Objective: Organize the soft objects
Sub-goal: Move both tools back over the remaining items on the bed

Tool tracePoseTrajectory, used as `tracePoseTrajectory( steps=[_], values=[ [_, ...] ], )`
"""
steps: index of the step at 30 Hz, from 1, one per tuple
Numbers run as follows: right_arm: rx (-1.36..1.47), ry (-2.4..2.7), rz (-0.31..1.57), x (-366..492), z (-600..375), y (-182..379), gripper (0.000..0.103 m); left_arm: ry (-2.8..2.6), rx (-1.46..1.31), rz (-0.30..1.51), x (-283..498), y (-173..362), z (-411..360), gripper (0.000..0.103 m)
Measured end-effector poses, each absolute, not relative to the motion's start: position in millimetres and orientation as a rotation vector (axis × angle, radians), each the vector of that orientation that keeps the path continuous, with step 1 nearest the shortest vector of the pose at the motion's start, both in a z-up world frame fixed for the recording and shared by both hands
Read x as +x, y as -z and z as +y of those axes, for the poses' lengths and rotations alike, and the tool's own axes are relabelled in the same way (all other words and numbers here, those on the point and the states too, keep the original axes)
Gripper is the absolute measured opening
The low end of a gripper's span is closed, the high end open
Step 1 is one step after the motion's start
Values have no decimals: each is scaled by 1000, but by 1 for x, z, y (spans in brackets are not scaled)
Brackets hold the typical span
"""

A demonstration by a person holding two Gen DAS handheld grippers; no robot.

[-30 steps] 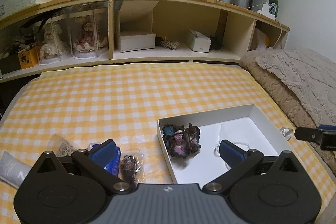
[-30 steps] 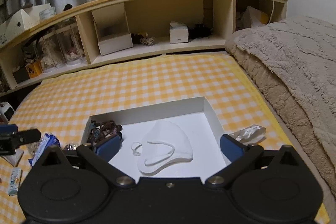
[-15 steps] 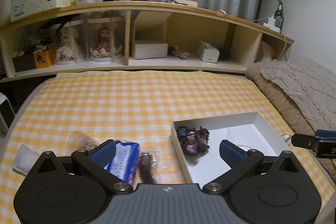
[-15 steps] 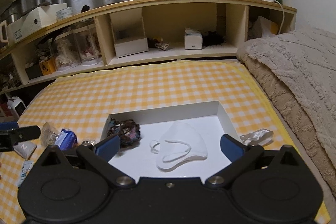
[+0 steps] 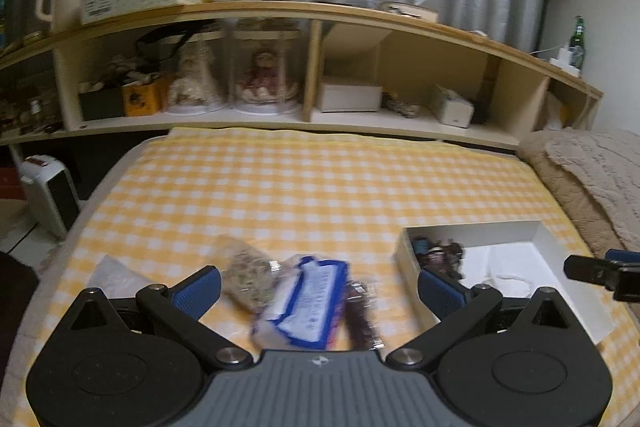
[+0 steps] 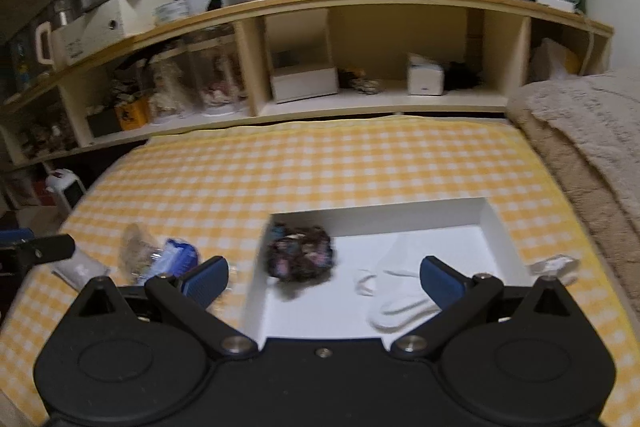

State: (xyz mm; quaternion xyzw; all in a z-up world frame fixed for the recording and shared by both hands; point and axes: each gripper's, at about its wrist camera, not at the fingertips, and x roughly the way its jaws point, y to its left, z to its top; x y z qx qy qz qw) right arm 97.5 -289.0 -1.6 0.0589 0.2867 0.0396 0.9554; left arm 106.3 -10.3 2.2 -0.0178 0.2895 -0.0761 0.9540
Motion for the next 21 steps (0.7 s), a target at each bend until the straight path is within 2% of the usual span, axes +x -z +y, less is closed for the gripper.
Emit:
tracePoseTrajectory(
  steps=[14, 21],
  values=[
    [99, -297, 609, 124, -208, 17, 103, -11, -59, 681, 116, 13, 66, 103],
    [52, -367, 630, 134, -170, 32, 103, -50, -46, 814, 142, 41, 85, 103]
  ],
)
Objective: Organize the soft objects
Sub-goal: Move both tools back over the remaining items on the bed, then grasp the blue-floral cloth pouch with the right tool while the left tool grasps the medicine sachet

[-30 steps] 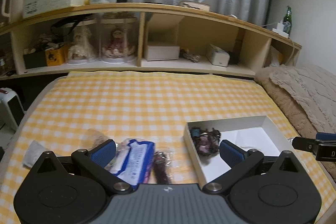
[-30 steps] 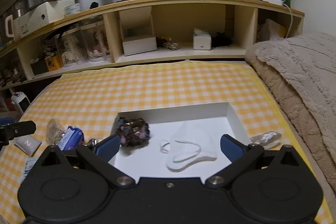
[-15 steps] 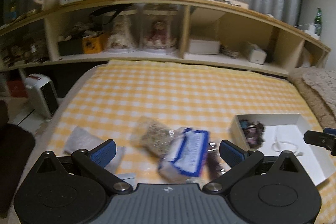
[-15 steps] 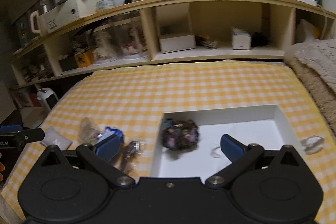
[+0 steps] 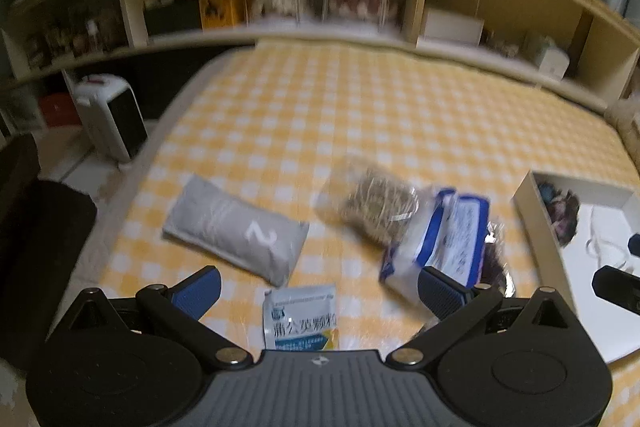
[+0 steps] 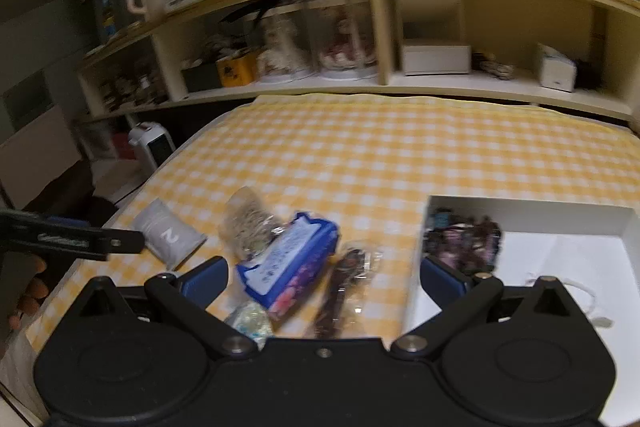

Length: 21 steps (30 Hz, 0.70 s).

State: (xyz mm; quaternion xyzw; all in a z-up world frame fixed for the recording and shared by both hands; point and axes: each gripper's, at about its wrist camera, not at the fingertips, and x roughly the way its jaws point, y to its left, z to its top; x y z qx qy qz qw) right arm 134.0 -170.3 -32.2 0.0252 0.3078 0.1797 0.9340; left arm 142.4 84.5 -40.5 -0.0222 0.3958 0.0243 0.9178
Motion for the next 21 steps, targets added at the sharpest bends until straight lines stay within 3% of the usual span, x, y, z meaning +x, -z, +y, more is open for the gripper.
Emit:
tracePoseTrajectory(
  steps=[12, 21],
  values=[
    [85, -436, 634, 140, -145, 59, 103, -69, -61, 1022, 179, 93, 93, 103],
    [-86, -625, 672, 125, -102, 80, 102, -131, -168, 1122, 196, 122, 108, 103]
  ],
)
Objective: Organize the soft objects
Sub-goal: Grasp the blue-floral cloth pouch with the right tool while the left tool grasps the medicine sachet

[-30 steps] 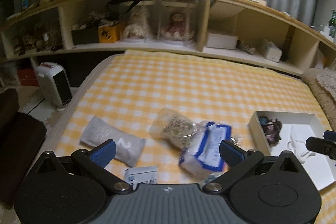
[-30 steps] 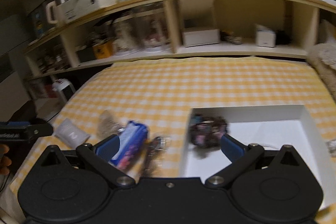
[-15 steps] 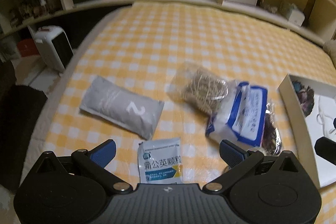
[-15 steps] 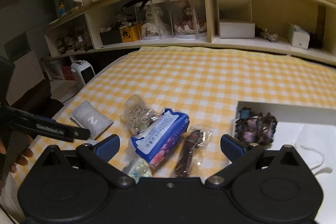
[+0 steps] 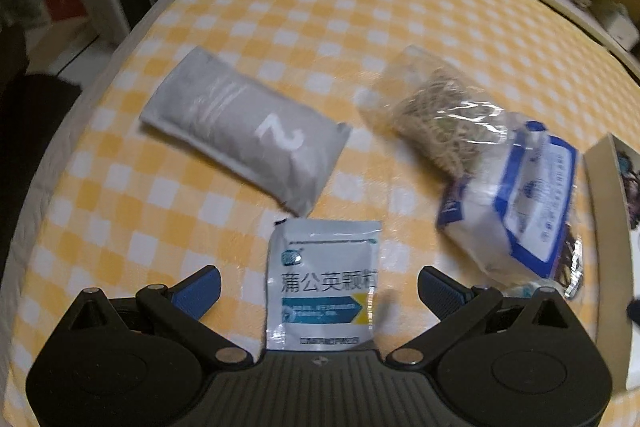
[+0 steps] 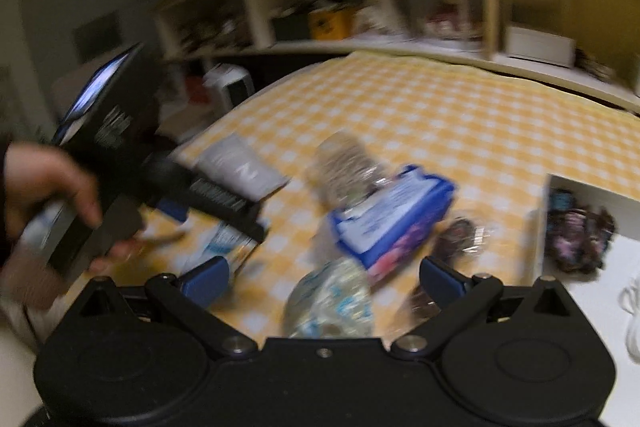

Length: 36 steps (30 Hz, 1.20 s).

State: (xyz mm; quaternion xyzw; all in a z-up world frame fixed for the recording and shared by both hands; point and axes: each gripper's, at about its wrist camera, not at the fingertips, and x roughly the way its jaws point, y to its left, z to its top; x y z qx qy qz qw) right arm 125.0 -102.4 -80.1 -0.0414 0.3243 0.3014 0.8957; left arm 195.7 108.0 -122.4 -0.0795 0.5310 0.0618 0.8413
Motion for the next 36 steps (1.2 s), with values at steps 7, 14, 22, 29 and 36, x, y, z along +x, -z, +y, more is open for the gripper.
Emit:
tracePoseTrajectory(
  steps=[7, 14, 22, 29, 36],
  values=[
    [-285, -702, 674, 108, -69, 104, 94, -198, -255, 1177, 200, 143, 120, 102],
    [-367, -690, 695, 105, -62, 121, 88, -164, -173, 1184, 199, 150, 100, 87],
    [-376, -610, 708, 117, -66, 126, 49, -86, -101, 1149, 197, 144, 81, 59],
    [-248, -574, 772, 131, -88, 122, 29, -16, -105, 1134, 185, 135, 68, 55],
    [-89, -554, 799, 138, -113, 108, 24, 45, -84, 1043, 163, 110, 43, 55]
  ],
)
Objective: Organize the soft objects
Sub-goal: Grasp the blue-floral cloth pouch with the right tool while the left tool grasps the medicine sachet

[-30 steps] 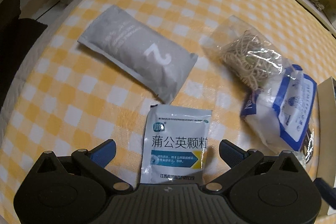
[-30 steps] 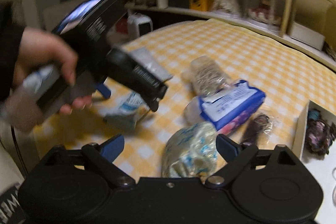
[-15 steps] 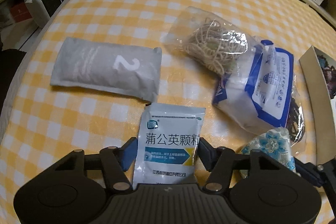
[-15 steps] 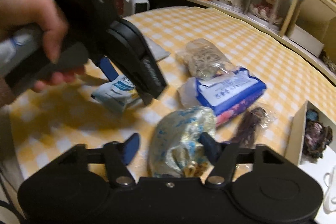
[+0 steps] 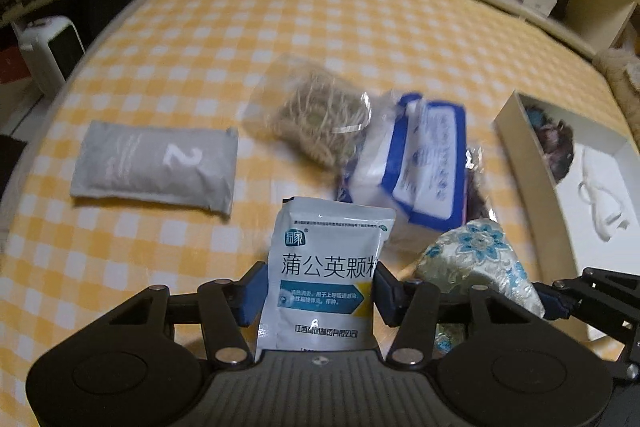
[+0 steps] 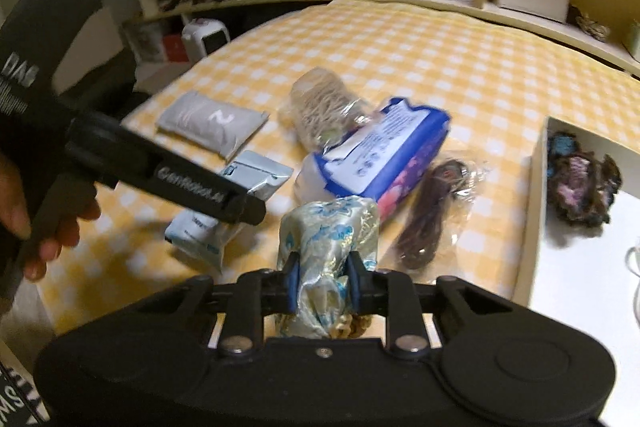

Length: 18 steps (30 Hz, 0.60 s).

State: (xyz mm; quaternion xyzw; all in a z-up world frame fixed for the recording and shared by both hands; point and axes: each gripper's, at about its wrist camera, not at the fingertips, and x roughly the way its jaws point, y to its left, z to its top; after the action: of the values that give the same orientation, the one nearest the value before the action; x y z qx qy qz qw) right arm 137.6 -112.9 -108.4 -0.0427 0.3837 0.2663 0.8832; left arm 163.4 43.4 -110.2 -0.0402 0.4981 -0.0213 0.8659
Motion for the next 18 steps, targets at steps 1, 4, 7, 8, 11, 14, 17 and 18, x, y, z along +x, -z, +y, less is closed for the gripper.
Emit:
tracePoseTrajectory(
  steps=[1, 4, 7, 8, 11, 14, 17, 18],
  values=[
    [-75, -549, 793, 137, -116, 105, 24, 43, -84, 1025, 161, 106, 42, 55],
    [-34, -535, 778, 138, -124, 97, 24, 29, -94, 978, 154, 93, 41, 55],
    [-5, -525, 757, 137, -132, 89, 24, 19, -112, 937, 145, 80, 41, 55],
    [2, -523, 751, 137, -134, 86, 24, 19, -117, 922, 142, 76, 45, 55],
    [24, -514, 729, 135, -143, 75, 24, 6, -134, 880, 139, 66, 51, 55],
    [46, -491, 701, 134, -154, 62, 24, -2, -148, 846, 139, 60, 54, 55],
    [56, -470, 676, 132, -167, 49, 24, 6, -169, 807, 137, 54, 56, 55],
    [53, -463, 666, 132, -172, 43, 24, 11, -175, 792, 135, 50, 56, 55]
  ],
)
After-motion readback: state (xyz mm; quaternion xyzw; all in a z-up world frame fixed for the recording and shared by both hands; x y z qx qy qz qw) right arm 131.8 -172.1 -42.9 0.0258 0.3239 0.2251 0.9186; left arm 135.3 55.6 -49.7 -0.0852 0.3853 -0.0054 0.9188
